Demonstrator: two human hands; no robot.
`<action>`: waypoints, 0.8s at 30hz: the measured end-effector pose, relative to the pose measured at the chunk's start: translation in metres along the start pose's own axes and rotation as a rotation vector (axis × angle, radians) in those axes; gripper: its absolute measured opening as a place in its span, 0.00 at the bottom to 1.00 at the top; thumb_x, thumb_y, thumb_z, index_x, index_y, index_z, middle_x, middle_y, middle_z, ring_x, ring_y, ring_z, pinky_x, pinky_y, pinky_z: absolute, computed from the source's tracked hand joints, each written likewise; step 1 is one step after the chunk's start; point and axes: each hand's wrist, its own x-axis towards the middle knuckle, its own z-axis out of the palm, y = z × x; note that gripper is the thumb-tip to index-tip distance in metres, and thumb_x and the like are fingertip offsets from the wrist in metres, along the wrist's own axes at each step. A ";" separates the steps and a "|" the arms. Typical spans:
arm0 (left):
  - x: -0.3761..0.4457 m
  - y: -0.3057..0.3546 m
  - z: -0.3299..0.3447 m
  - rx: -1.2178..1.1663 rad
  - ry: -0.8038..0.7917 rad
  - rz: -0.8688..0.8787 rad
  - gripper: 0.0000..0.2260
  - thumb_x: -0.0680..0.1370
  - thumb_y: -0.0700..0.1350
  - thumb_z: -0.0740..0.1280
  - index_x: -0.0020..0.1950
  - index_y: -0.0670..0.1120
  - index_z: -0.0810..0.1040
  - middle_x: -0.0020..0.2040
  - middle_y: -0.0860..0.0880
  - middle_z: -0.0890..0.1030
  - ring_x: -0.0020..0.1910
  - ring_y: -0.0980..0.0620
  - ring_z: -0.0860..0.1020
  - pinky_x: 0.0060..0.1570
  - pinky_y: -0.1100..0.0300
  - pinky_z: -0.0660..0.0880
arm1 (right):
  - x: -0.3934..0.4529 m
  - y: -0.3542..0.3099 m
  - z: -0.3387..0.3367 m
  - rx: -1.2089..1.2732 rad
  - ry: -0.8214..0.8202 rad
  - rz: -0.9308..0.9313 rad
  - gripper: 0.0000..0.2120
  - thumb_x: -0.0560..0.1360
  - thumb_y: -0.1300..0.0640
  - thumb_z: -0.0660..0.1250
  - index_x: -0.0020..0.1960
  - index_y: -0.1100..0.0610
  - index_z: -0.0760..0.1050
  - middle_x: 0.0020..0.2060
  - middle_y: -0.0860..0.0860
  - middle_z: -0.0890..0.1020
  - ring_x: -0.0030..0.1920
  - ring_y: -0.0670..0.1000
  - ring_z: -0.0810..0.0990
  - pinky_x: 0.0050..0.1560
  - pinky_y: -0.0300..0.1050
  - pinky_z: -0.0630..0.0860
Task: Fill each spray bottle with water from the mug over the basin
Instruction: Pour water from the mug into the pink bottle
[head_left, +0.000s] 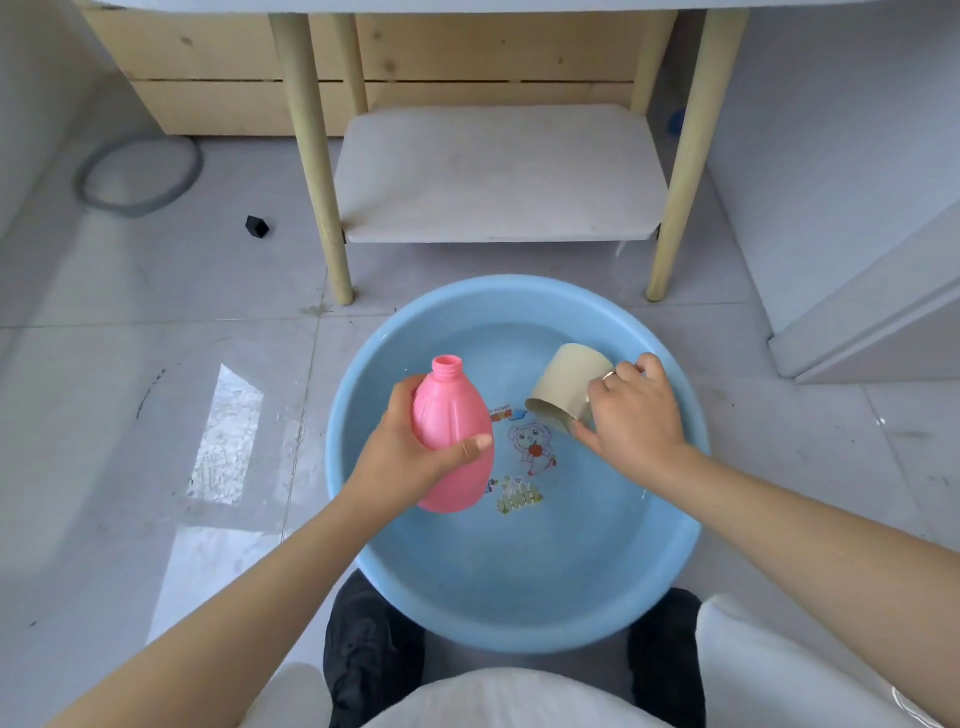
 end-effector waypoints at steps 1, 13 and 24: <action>0.000 0.000 0.001 0.013 0.002 0.000 0.32 0.66 0.54 0.77 0.62 0.61 0.61 0.54 0.59 0.74 0.53 0.52 0.76 0.41 0.64 0.72 | 0.001 -0.001 0.002 -0.007 -0.022 -0.011 0.21 0.59 0.47 0.77 0.27 0.61 0.72 0.22 0.55 0.75 0.29 0.55 0.74 0.46 0.49 0.61; 0.004 -0.011 0.007 0.069 0.029 -0.002 0.38 0.61 0.51 0.81 0.61 0.61 0.59 0.63 0.53 0.70 0.56 0.51 0.74 0.47 0.60 0.70 | 0.008 -0.002 0.002 0.269 -0.320 0.199 0.22 0.72 0.38 0.60 0.28 0.54 0.68 0.25 0.48 0.71 0.35 0.52 0.70 0.47 0.46 0.57; 0.008 -0.009 0.016 0.146 -0.025 0.063 0.38 0.61 0.49 0.81 0.65 0.58 0.64 0.61 0.53 0.70 0.53 0.53 0.73 0.49 0.61 0.69 | 0.005 0.011 -0.025 1.210 -0.421 0.693 0.20 0.66 0.46 0.71 0.26 0.56 0.66 0.28 0.52 0.70 0.35 0.54 0.68 0.39 0.46 0.62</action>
